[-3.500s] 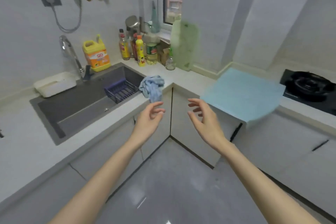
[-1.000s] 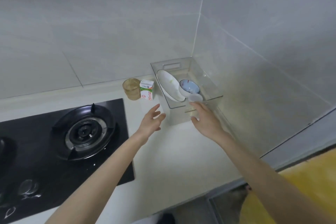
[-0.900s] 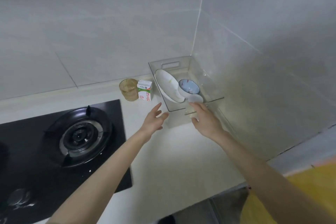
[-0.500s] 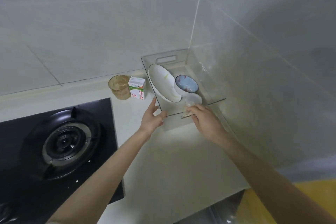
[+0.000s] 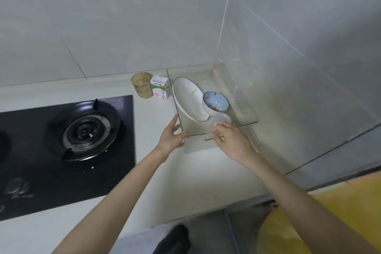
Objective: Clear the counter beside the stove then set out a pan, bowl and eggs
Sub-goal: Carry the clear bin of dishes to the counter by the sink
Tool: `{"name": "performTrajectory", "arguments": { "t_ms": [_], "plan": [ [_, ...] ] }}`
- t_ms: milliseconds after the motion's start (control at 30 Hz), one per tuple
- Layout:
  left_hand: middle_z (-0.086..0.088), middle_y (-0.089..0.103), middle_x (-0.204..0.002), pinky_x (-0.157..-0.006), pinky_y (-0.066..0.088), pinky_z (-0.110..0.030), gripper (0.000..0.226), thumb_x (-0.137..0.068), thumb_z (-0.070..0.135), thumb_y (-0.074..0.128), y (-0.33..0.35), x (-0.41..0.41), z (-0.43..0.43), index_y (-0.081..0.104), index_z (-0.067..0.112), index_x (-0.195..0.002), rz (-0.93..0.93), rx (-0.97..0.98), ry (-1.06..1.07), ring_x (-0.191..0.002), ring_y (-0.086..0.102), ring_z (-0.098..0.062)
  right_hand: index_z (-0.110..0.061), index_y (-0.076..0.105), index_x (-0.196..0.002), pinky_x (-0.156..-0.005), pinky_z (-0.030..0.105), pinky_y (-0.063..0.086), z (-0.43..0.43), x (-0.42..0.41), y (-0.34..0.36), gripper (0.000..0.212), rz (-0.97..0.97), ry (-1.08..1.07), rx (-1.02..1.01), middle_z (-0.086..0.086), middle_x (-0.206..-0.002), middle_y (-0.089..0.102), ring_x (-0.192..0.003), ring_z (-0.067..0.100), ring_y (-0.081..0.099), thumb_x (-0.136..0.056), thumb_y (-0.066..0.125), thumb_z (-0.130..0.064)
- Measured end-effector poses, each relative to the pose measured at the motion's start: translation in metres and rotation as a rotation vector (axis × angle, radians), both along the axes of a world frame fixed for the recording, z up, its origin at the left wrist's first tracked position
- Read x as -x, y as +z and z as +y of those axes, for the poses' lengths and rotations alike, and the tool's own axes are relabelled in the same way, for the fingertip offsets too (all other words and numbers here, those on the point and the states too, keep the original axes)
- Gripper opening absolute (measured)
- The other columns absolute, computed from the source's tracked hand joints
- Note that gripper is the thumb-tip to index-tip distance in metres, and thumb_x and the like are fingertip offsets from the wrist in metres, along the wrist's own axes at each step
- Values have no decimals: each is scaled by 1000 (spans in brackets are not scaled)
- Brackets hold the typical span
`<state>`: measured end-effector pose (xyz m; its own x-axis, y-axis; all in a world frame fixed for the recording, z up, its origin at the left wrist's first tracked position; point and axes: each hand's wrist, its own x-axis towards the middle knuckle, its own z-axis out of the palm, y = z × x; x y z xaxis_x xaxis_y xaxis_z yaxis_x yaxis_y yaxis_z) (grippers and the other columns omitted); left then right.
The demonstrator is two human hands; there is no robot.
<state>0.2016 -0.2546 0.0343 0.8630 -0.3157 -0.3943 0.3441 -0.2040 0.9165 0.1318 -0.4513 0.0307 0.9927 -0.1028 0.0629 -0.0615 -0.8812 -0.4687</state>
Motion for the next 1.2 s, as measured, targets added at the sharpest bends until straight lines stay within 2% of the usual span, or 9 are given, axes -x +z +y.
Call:
{"name": "performTrajectory", "arguments": {
  "t_ms": [100, 433, 600, 733, 833, 900, 1033, 1133, 1200],
  "plan": [
    [-6, 45, -143, -88, 56, -38, 74, -88, 11, 59, 0, 33, 4, 27, 40, -148, 8, 8, 10, -125, 50, -17, -19, 68, -91, -80, 35, 51, 3, 28, 2, 16, 26, 2, -58, -1, -93, 62, -92, 18, 64, -91, 57, -32],
    [-3, 47, -133, -90, 55, -39, 75, -86, 10, 61, 6, 144, 5, 27, 38, -146, 57, 49, 195, -109, 58, -17, -15, 64, -79, -77, 23, 32, 8, 104, -1, 18, -27, -24, -223, 0, -79, 56, -85, 19, 50, -93, 59, -25],
    [2, 46, -125, -90, 54, -40, 77, -85, 8, 61, 5, 194, -7, 24, 33, -148, 73, 66, 366, -73, 55, -2, -11, 60, -72, -82, 28, 35, 7, 128, -2, 22, -26, -34, -270, -4, -77, 54, -83, 15, 45, -91, 61, -22],
    [-1, 41, -136, -97, 50, -41, 78, -85, 10, 61, 2, 221, -19, 21, 34, -147, 82, 106, 441, -89, 58, -3, -16, 60, -72, -77, 21, 36, 1, 134, 0, 17, 6, -100, -353, 1, -92, 52, -86, 17, 51, -88, 65, -17],
    [-2, 39, -140, -100, 47, -42, 79, -85, 11, 61, -1, 232, -25, 19, 35, -147, 90, 109, 458, -108, 58, -18, -8, 66, -78, -72, 7, 39, -5, 138, 3, 7, -13, -184, -421, 0, -104, 52, -79, 15, 56, -84, 66, -11],
    [-1, 40, -140, -101, 47, -42, 79, -86, 12, 62, -3, 234, -26, 18, 35, -147, 101, 115, 446, -111, 56, -18, -9, 65, -84, -80, 13, 44, -6, 140, 6, 3, -82, -230, -430, -1, -109, 48, -81, 18, 58, -81, 68, -8],
    [-1, 47, -128, -99, 48, -42, 84, -83, 16, 71, 2, 229, -12, 19, 31, -147, 119, 113, 412, -91, 58, -7, -15, 52, -113, -84, 21, 43, 7, 142, 5, 42, -149, -424, -503, 3, -121, 36, -86, 17, 55, -76, 70, -7],
    [-4, 57, -116, -93, 52, -39, 67, -83, 18, 71, 3, 217, 10, 34, 21, -139, 76, 98, 450, -88, 61, -16, -17, 33, -128, -90, 36, 50, 19, 134, -5, 64, -159, -589, -804, 9, -125, 38, -99, 26, 55, -74, 67, -11],
    [-8, 60, -108, -81, 55, -31, 47, -87, 15, 66, 7, 203, 26, 47, 13, -129, 44, 117, 459, -85, 61, -16, -14, 33, -129, -75, 36, 58, 21, 125, -9, 55, -119, -779, -1171, 13, -121, 48, -96, 24, 55, -81, 59, -11]
  ]
}}
